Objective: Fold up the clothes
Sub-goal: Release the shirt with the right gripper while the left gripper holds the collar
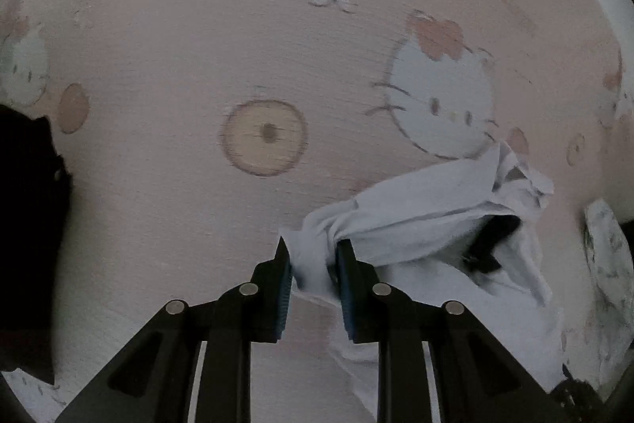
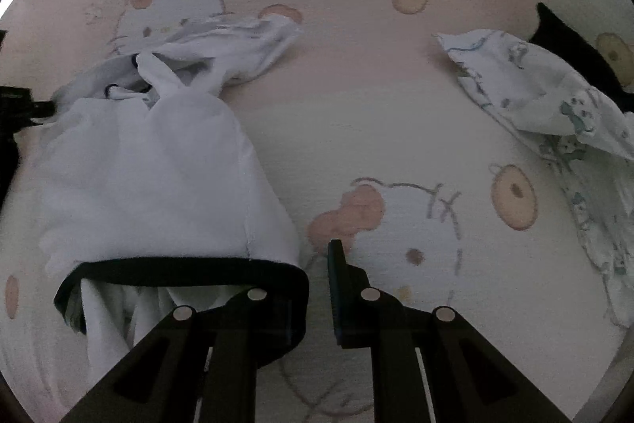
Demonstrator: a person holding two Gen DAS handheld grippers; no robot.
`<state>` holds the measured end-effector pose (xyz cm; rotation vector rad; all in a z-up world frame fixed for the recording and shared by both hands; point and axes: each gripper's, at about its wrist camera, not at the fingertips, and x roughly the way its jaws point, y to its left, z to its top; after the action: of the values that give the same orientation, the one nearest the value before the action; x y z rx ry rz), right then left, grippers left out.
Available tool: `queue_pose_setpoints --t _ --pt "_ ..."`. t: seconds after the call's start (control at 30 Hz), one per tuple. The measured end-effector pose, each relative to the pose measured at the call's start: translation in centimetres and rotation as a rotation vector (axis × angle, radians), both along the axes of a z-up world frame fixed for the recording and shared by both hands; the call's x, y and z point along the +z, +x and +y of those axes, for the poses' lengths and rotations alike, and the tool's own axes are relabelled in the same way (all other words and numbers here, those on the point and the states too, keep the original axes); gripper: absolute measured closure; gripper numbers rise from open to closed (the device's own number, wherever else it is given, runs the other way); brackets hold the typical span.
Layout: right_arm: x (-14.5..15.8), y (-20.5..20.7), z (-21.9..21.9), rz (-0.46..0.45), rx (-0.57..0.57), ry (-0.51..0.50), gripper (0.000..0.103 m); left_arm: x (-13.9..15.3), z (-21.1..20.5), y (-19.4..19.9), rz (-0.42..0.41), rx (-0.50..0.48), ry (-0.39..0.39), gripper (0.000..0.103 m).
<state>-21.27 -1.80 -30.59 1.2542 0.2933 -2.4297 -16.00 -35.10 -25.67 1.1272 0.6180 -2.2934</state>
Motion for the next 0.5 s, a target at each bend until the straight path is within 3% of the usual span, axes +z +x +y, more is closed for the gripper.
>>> queue_pose_setpoints --t 0.13,0.27,0.3,0.33,0.37,0.4,0.43,0.5 --pt "-0.1 -0.4 1.5 -0.073 -0.027 -0.117 0.091 0.1 -0.6 1.1 0.054 -0.005 0.103 0.084" --pt "-0.5 -0.2 2.1 -0.114 0.008 -0.154 0.087 0.7 0.8 1.4 0.084 -0.062 0.177 0.080" --pt "-0.4 -0.2 2.2 -0.114 0.017 -0.153 0.078 1.0 1.3 1.4 0.085 -0.077 0.198 0.076" --pt "-0.4 -0.2 2.3 -0.115 0.026 -0.151 0.072 1.2 1.9 1.5 0.088 -0.093 0.217 0.064" --pt "-0.6 -0.2 2.7 -0.118 0.024 -0.152 0.057 1.2 2.4 1.7 0.103 -0.109 0.232 0.047" --pt "-0.7 0.0 3.0 -0.123 0.013 -0.153 0.041 1.2 2.8 1.9 0.118 -0.119 0.241 0.040" --pt "-0.8 0.2 3.3 -0.128 0.000 -0.153 0.035 1.4 3.5 2.3 0.128 -0.121 0.247 0.034" --pt "-0.5 0.7 3.3 -0.124 -0.007 -0.139 0.032 1.5 4.6 2.7 0.121 -0.129 0.256 0.033"
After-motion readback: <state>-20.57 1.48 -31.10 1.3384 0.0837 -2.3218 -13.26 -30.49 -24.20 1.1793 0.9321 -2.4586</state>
